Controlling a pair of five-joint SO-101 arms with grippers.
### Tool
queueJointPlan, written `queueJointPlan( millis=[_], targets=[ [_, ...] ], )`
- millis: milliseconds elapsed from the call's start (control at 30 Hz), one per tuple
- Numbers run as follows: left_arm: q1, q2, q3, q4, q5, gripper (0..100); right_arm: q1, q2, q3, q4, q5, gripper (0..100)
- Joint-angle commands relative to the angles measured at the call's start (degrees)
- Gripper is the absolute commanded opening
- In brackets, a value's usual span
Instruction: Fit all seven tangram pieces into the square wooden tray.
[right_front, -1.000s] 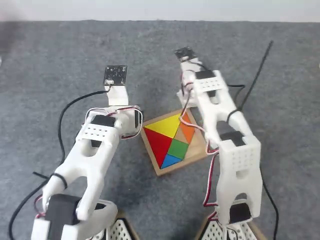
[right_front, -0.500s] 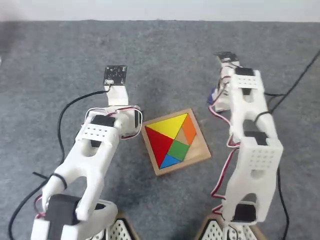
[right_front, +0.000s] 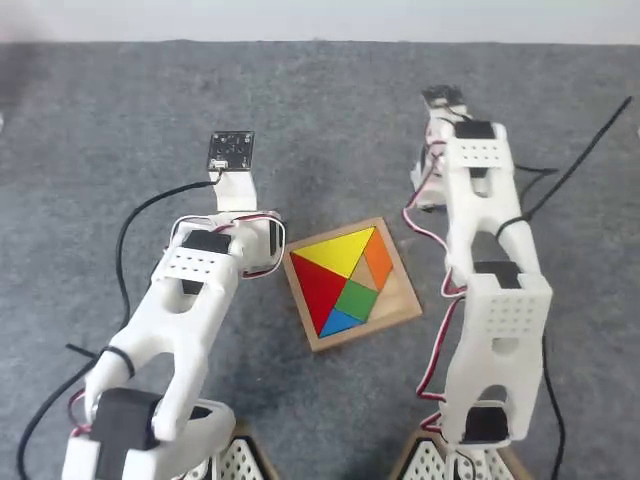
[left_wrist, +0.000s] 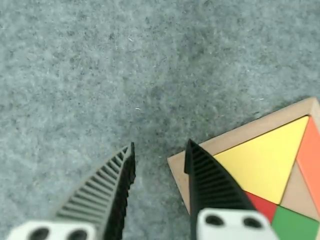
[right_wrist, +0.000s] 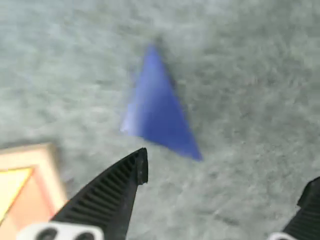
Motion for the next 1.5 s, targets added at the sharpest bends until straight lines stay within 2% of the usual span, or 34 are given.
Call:
queueJointPlan(
  millis=[0,167,400,500,600,800,867,1133,1233,1467],
  targets=[
    [1.6,-2.4,-0.7,-1.2,-0.9,16,-2.6,-4.2,-7.1,4.4,1.0,45.6],
    [2.7,-2.4,-0.3,-1.2,-0.9,16,-5.1,-1.6,-7.2,0.3,6.5,45.6],
    [2.6,-2.4,-0.3,-1.2,-0.9,16,-4.3,6.3,-7.3,-9.0,7.6,45.6],
    [2.6,-2.4,-0.2,-1.2,-0.9,16,-4.0,8.2,-7.3,-9.9,7.7,45.6],
    [2.5,-2.4,-0.2,-1.2,-0.9,16,-3.6,9.0,-7.3,-6.9,7.8,40.7],
    [2.5,-2.4,-0.2,-1.2,-0.9,16,-1.5,9.4,-7.3,-0.9,7.2,14.2],
    [2.5,-2.4,-0.2,-1.2,-0.9,16,-0.7,9.4,-7.3,1.1,6.8,8.0],
    [2.5,-2.4,-0.2,-1.2,-0.9,16,2.5,8.8,-6.9,5.9,7.1,8.0],
    [2.6,-2.4,-0.2,-1.2,-1.0,16,4.4,8.6,-7.3,8.7,9.5,7.9],
    [2.7,-2.4,-0.2,-1.2,-1.0,16,13.5,6.4,-7.3,13.1,12.5,5.5]
  ],
)
